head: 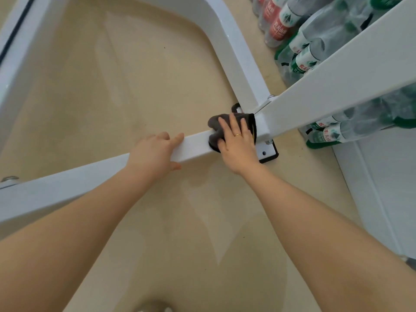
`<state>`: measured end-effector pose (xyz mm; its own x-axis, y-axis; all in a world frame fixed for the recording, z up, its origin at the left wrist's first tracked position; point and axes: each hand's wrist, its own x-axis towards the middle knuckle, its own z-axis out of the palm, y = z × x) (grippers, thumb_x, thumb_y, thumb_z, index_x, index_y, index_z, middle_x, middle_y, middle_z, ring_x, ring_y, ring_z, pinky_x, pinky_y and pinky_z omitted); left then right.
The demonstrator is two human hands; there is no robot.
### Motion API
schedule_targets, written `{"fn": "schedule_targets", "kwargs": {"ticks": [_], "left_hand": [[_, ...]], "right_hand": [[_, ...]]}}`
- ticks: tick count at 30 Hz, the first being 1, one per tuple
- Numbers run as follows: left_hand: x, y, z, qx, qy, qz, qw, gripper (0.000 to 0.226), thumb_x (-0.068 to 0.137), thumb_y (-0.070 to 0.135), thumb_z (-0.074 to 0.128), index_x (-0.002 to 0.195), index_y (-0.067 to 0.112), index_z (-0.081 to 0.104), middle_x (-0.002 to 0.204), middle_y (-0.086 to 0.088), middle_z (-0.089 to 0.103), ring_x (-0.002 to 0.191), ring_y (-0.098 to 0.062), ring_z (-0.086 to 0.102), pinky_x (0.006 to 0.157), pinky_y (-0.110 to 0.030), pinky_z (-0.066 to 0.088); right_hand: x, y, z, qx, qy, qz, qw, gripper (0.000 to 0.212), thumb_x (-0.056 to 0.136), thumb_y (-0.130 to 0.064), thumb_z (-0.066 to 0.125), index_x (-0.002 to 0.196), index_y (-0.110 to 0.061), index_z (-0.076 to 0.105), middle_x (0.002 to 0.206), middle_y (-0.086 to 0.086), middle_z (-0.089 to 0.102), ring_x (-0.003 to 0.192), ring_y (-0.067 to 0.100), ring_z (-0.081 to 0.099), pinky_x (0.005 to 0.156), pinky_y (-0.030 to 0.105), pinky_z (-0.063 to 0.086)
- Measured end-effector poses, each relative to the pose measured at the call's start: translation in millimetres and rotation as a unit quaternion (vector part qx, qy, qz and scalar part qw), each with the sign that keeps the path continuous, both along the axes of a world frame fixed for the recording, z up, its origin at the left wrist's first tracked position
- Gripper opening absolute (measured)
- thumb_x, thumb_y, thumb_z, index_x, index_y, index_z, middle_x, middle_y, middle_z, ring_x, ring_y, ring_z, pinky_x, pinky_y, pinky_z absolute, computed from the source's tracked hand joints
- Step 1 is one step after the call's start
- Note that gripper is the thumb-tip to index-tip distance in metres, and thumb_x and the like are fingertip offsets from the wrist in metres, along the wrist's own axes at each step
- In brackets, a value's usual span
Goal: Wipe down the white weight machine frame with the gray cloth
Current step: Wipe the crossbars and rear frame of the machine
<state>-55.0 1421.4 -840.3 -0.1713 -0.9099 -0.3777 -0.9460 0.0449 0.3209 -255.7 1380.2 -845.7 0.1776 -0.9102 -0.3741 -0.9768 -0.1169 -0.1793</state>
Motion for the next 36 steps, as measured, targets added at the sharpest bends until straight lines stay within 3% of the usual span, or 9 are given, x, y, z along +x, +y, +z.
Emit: {"fn": "schedule_targets", "kwargs": {"ticks": [4, 11, 15, 18, 21, 24, 26, 31, 36], "left_hand": [[-1, 1, 2, 0.009, -0.002, 0.011, 1.0, 0.077, 0.081, 0.045, 0.063, 0.145, 0.029, 0.022, 0.128, -0.004, 0.047, 0.113, -0.028, 0.049, 0.087, -0.033, 0.039], [-3, 5, 3, 0.014, 0.008, 0.067, 0.998, 0.061, 0.076, 0.041, 0.07, 0.124, 0.016, 0.042, 0.121, -0.006, 0.054, 0.107, -0.028, 0.053, 0.08, -0.034, 0.038], [-10, 9, 6, 0.015, -0.01, 0.087, 0.996, 0.057, 0.079, 0.041, 0.066, 0.124, 0.015, 0.041, 0.119, -0.006, 0.056, 0.105, -0.028, 0.053, 0.079, -0.033, 0.037], [-13, 20, 5, -0.021, -0.027, 0.094, 0.995, 0.057, 0.083, 0.039, 0.062, 0.13, 0.016, 0.04, 0.129, -0.004, 0.051, 0.118, -0.026, 0.044, 0.09, -0.034, 0.031], [-14, 32, 2, -0.07, -0.028, 0.113, 0.991, 0.06, 0.083, 0.034, 0.063, 0.134, 0.015, 0.04, 0.137, -0.006, 0.042, 0.125, -0.027, 0.035, 0.097, -0.038, 0.026], [-17, 36, 3, -0.079, -0.025, 0.129, 0.988, 0.053, 0.082, 0.03, 0.065, 0.128, 0.01, 0.047, 0.13, -0.01, 0.046, 0.118, -0.03, 0.041, 0.092, -0.038, 0.028], [-19, 34, 5, -0.073, -0.027, 0.126, 0.989, 0.052, 0.081, 0.029, 0.065, 0.126, 0.008, 0.049, 0.127, -0.011, 0.048, 0.115, -0.03, 0.043, 0.09, -0.038, 0.03], [-22, 37, 9, -0.077, -0.031, 0.135, 0.987, 0.05, 0.082, 0.027, 0.065, 0.124, 0.005, 0.052, 0.124, -0.013, 0.052, 0.111, -0.033, 0.046, 0.087, -0.04, 0.032], [-21, 36, 11, -0.06, -0.014, 0.147, 0.987, 0.049, 0.084, 0.025, 0.064, 0.126, 0.008, 0.048, 0.126, -0.01, 0.048, 0.113, -0.03, 0.044, 0.084, -0.038, 0.036]], "right_hand": [[-18, -9, -1, 0.024, -0.027, 0.083, 0.996, 0.057, 0.097, -0.03, 0.035, 0.148, -0.031, 0.01, 0.157, -0.005, -0.004, 0.143, 0.021, -0.009, 0.113, 0.039, -0.003], [-16, -11, -4, 0.006, 0.004, -0.027, 1.0, 0.055, 0.098, -0.032, 0.03, 0.148, -0.025, 0.008, 0.156, 0.0, -0.012, 0.142, 0.026, -0.016, 0.112, 0.041, -0.009], [12, 13, -7, 0.01, -0.028, 0.094, 0.995, 0.059, 0.097, -0.034, 0.032, 0.149, -0.028, 0.005, 0.156, -0.001, -0.013, 0.141, 0.024, -0.019, 0.11, 0.038, -0.015], [1, 4, -5, 0.039, -0.045, 0.18, 0.982, 0.06, 0.097, -0.037, 0.033, 0.148, -0.033, 0.003, 0.156, -0.006, -0.011, 0.141, 0.018, -0.017, 0.11, 0.034, -0.013], [-34, -25, -1, 0.028, -0.004, 0.113, 0.993, 0.057, 0.098, -0.038, 0.031, 0.148, -0.032, 0.005, 0.157, -0.005, -0.005, 0.143, 0.018, -0.012, 0.113, 0.035, -0.006], [-54, -33, 1, -0.007, 0.052, 0.035, 0.998, 0.056, 0.099, -0.037, 0.028, 0.149, -0.026, 0.004, 0.157, -0.001, -0.005, 0.143, 0.019, -0.009, 0.113, 0.037, -0.002], [-40, -24, 0, -0.013, 0.04, 0.014, 0.999, 0.056, 0.099, -0.036, 0.029, 0.149, -0.023, 0.006, 0.157, 0.003, -0.007, 0.143, 0.024, -0.01, 0.114, 0.039, -0.004], [20, 21, -8, -0.007, -0.025, 0.16, 0.987, 0.062, 0.097, -0.038, 0.032, 0.149, -0.028, 0.0, 0.156, 0.002, -0.014, 0.141, 0.026, -0.018, 0.11, 0.039, -0.015], [-13, -4, -5, 0.029, -0.011, 0.264, 0.964, 0.063, 0.096, -0.043, 0.032, 0.147, -0.035, -0.005, 0.156, -0.005, -0.016, 0.141, 0.018, -0.018, 0.111, 0.034, -0.013]]}}
